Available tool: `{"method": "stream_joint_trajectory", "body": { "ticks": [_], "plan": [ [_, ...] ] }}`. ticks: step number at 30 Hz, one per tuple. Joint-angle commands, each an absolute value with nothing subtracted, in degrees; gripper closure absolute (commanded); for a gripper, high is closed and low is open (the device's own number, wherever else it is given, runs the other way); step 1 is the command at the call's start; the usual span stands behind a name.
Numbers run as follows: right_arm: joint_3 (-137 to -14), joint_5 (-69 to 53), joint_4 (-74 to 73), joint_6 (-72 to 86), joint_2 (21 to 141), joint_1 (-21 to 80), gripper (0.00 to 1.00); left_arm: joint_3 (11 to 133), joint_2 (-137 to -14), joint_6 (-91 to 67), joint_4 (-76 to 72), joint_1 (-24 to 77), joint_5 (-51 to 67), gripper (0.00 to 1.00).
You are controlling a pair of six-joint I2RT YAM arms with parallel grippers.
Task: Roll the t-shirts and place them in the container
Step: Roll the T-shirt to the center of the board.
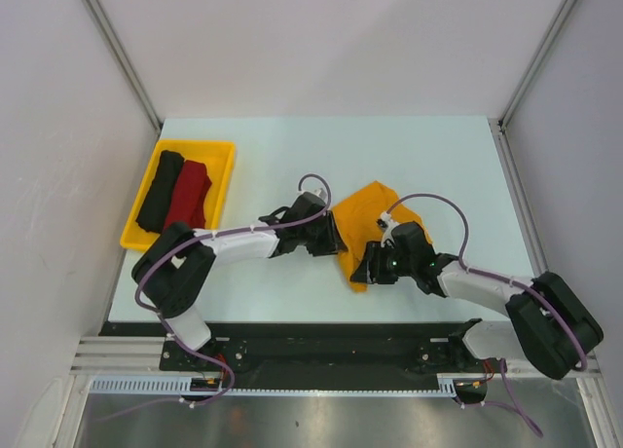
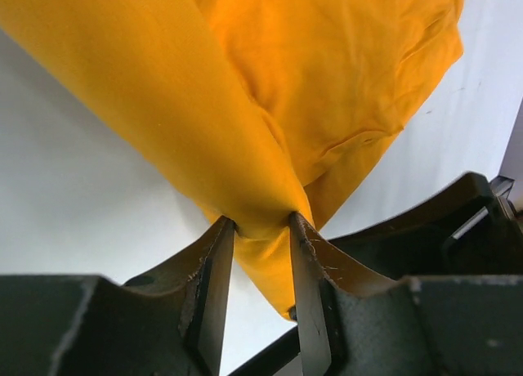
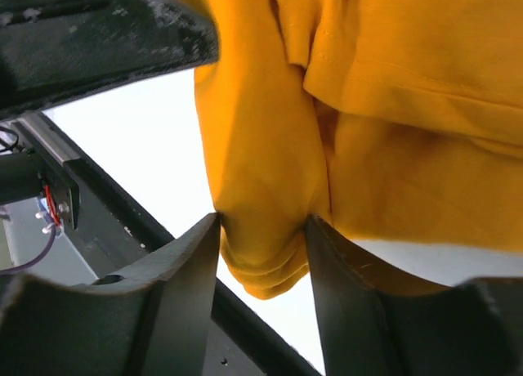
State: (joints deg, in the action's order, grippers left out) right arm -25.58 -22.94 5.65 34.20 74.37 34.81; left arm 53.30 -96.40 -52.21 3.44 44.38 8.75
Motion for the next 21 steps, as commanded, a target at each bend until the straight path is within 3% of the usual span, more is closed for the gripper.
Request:
{"method": "stream_joint_trajectory", "body": {
  "ticks": [1, 9, 17, 21],
  "plan": [
    [-25.6, -16.8, 0.2, 33.9, 66.7, 35.5, 0.46, 58.0, -98.3, -53.4, 4.8, 45.0, 6.6, 0.61],
    [-33.1, 8.6, -17.7, 31.7, 56.7, 45.4, 0.42, 63.4, -102.9, -53.7, 7.3, 45.1, 6.3, 0.6],
    [-42.4, 29.1, -23.4, 29.3, 66.4, 61.5, 0.45, 69.1, -107.5, -53.4, 9.3, 45.1, 6.9, 0.6],
    [-45.4, 32.3, -23.2, 28.0, 72.3, 63.5, 0.55, 71.1, -109.0, -53.1, 9.8, 45.1, 7.1, 0.6]
  ]
}}
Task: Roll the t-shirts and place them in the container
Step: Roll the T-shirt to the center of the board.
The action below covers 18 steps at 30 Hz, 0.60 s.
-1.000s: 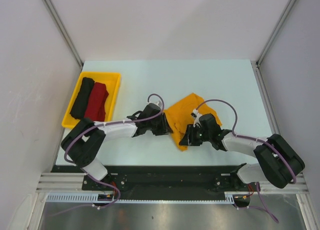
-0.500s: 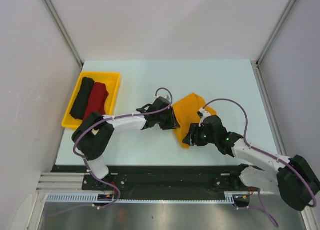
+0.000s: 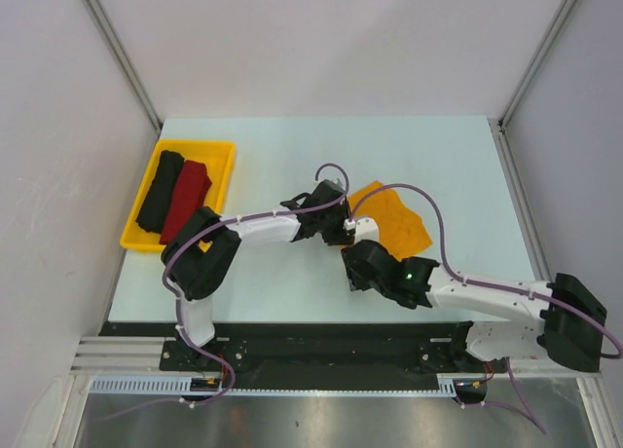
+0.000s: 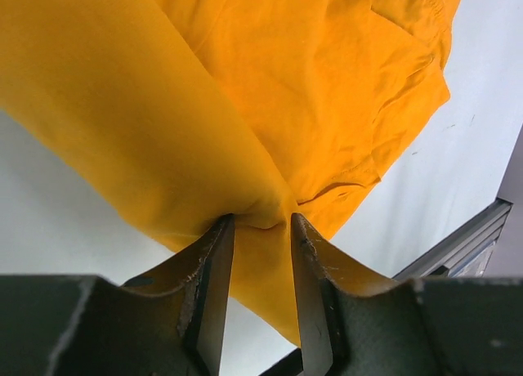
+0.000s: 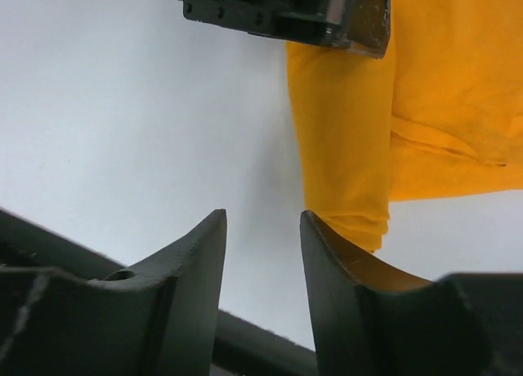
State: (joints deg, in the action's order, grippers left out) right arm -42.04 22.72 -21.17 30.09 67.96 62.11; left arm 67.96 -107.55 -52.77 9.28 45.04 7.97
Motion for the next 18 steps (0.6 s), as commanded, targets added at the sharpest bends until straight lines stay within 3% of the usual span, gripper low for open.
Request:
{"method": "stream_joint_trajectory", "body": {
  "ticks": [1, 10, 18],
  "plan": [
    [-45.5, 33.3, -23.3, 28.0, 73.6, 63.5, 0.56, 71.3, -109.4, -53.1, 9.8, 45.1, 7.1, 0.6],
    [-44.1, 34.3, -32.4, 36.7, 80.4, 59.8, 0.62, 72.2, -110.7, -52.5, 9.9, 44.8, 7.4, 0.59],
    [-44.7, 36.8, -31.0, 33.8, 69.8, 62.9, 0.57, 72.6, -110.8, -51.9, 9.8, 44.3, 7.7, 0.59]
  ]
}}
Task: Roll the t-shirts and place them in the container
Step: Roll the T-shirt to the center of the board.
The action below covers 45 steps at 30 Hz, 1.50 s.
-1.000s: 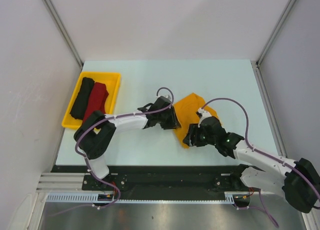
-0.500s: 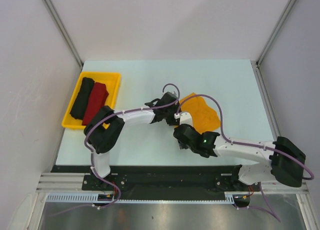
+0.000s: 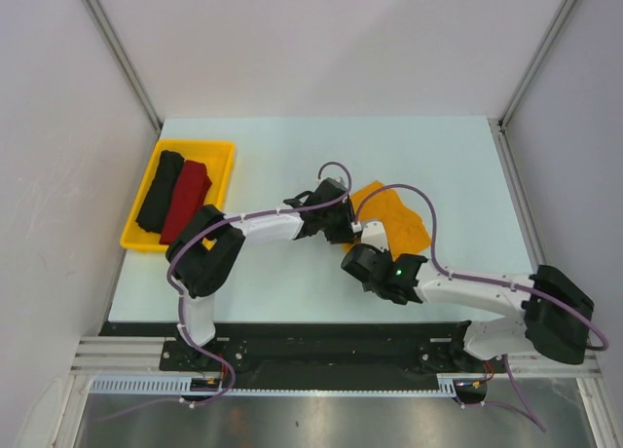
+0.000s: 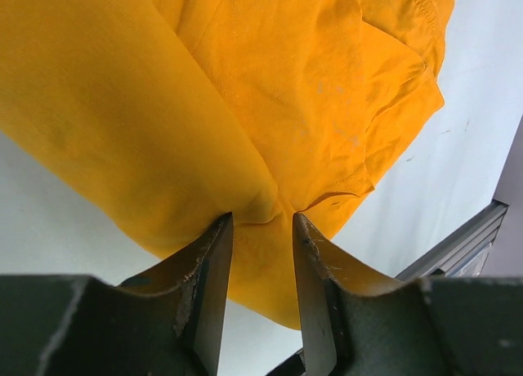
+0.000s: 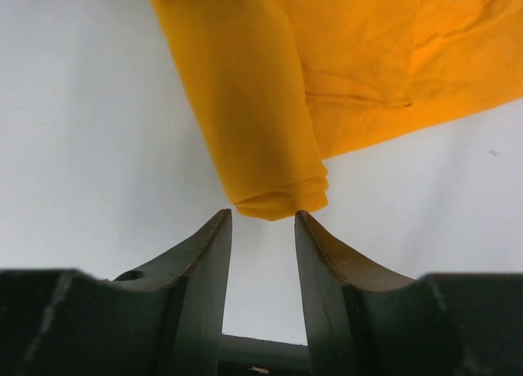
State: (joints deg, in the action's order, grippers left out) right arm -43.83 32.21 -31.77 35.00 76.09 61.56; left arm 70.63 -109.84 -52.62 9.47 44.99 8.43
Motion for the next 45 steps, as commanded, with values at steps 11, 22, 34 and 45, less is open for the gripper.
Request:
{"method": "stream_joint_trajectory", "body": {
  "ticks": [11, 22, 34, 45],
  "plan": [
    [-49.7, 41.4, -25.8, 22.7, 82.4, 65.0, 0.4, 72.6, -111.2, -51.3, 9.9, 44.0, 9.2, 0.59],
    [-50.0, 38.9, -24.2, 23.0, 92.3, 61.7, 0.35, 72.6, -110.2, -50.6, 9.8, 43.6, 10.0, 0.59],
    [-44.2, 20.7, -17.8, 20.7, 83.5, 52.0, 0.43, 66.8, -97.1, -50.4, 8.7, 36.0, 12.7, 0.42],
    [-39.6, -1.2, -12.3, 20.6, 79.5, 40.3, 0.45, 60.6, -96.5, -51.8, 0.9, 33.4, 15.2, 0.33]
  ]
}}
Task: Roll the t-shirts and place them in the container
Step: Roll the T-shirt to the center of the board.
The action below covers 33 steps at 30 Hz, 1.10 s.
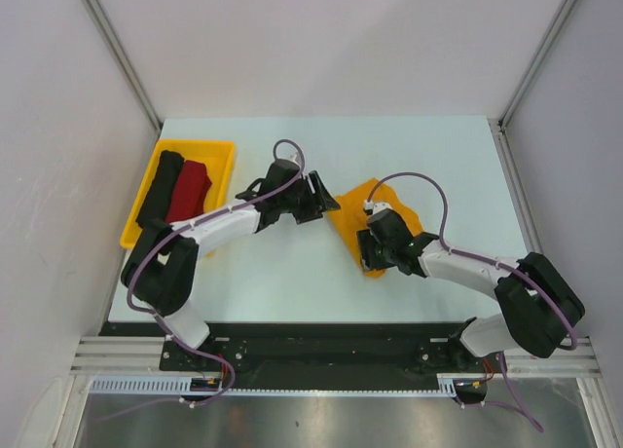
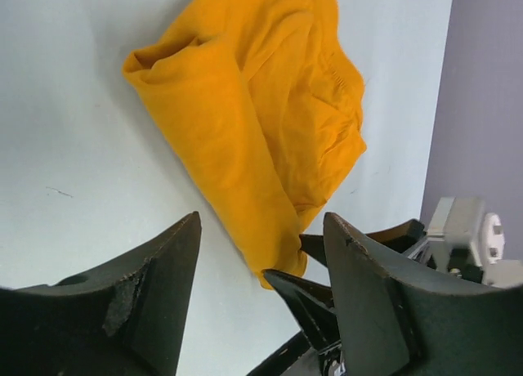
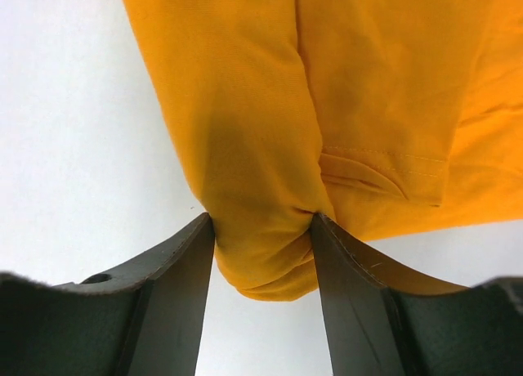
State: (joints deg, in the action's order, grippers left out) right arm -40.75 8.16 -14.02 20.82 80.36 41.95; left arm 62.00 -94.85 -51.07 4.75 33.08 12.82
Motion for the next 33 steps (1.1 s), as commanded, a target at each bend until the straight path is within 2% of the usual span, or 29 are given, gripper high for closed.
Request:
{"method": "stream_joint_trajectory", "body": {
  "ticks": [1, 3, 8, 15, 22, 27, 30, 33],
  "plan": [
    [-39.3, -2.3, -12.2, 20.7, 79.7, 39.2, 0.45, 60.6, -97.1, -52.1, 0.7, 33.4, 15.2, 0.34],
    [-38.9, -6.1, -11.6, 21.2, 79.7, 37.7, 0.46, 60.1, -98.3, -52.7, 0.3, 33.5, 15.1, 0.37],
    [-37.4, -12.5, -10.2, 22.2, 80.1, 33.4, 0.47, 57.9, -99.4, -54.2, -3.6, 33.8, 13.4, 0.36],
    [-36.6, -13.4, -9.4, 22.5, 80.9, 32.2, 0.47, 54.9, -103.8, -56.8, -13.3, 34.8, 13.7, 0.32],
    [-36.5, -13.4, -9.1, 22.6, 81.7, 31.6, 0.49, 53.4, -110.4, -61.3, -27.6, 35.6, 14.0, 0.35],
    [-36.3, -12.9, -9.1, 22.5, 80.6, 31.8, 0.48, 53.4, -112.1, -63.1, -28.5, 37.1, 11.5, 0.5],
    [-36.3, -10.4, -9.8, 22.5, 78.5, 33.1, 0.47, 52.8, -109.5, -63.3, -23.2, 38.3, 9.2, 0.72],
    [-36.4, -7.0, -10.4, 22.4, 76.0, 36.1, 0.45, 50.8, -104.4, -63.2, -17.8, 38.9, 6.6, 0.85]
  ]
}}
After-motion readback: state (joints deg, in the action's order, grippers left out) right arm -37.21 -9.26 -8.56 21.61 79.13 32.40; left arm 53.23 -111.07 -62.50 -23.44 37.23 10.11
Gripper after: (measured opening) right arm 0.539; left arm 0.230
